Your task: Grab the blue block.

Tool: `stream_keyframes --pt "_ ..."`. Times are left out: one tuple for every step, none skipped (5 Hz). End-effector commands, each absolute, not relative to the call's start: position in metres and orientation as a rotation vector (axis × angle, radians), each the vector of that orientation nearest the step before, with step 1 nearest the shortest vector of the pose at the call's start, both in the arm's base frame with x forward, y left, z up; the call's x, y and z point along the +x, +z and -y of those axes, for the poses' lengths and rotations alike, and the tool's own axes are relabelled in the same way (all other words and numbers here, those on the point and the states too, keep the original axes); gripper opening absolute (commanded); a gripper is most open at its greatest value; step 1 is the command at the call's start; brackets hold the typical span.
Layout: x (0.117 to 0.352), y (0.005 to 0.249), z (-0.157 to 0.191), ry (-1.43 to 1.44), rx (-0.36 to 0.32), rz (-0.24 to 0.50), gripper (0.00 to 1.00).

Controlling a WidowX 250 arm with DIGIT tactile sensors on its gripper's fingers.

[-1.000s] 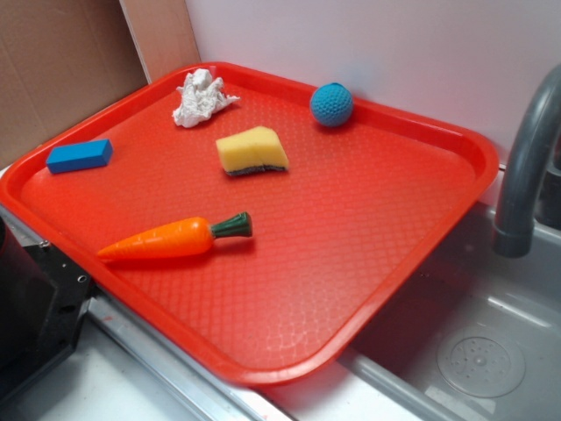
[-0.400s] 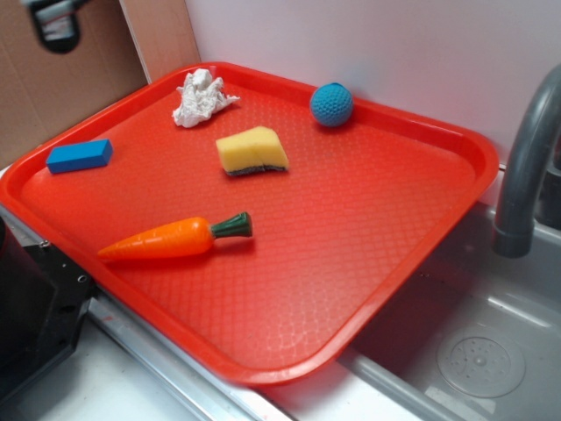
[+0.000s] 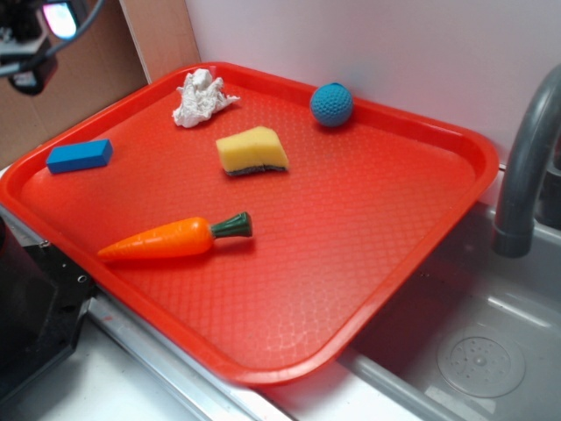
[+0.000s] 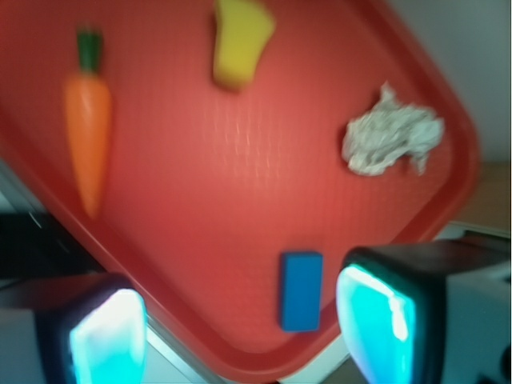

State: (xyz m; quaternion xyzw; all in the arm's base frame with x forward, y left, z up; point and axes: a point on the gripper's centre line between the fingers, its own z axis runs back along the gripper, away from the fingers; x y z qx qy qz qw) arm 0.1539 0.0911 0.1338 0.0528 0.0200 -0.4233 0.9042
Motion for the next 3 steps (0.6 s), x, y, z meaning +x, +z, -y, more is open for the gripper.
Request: stream_keyframes --pt "0.160 0.141 -0.090 -0.879 0.138 -0.021 1.00" --pt "0.160 0.141 -0.090 -0.879 0.138 -0.021 1.00" --pt "0.151 0.113 -0.118 -0.930 0.190 -0.008 1.00"
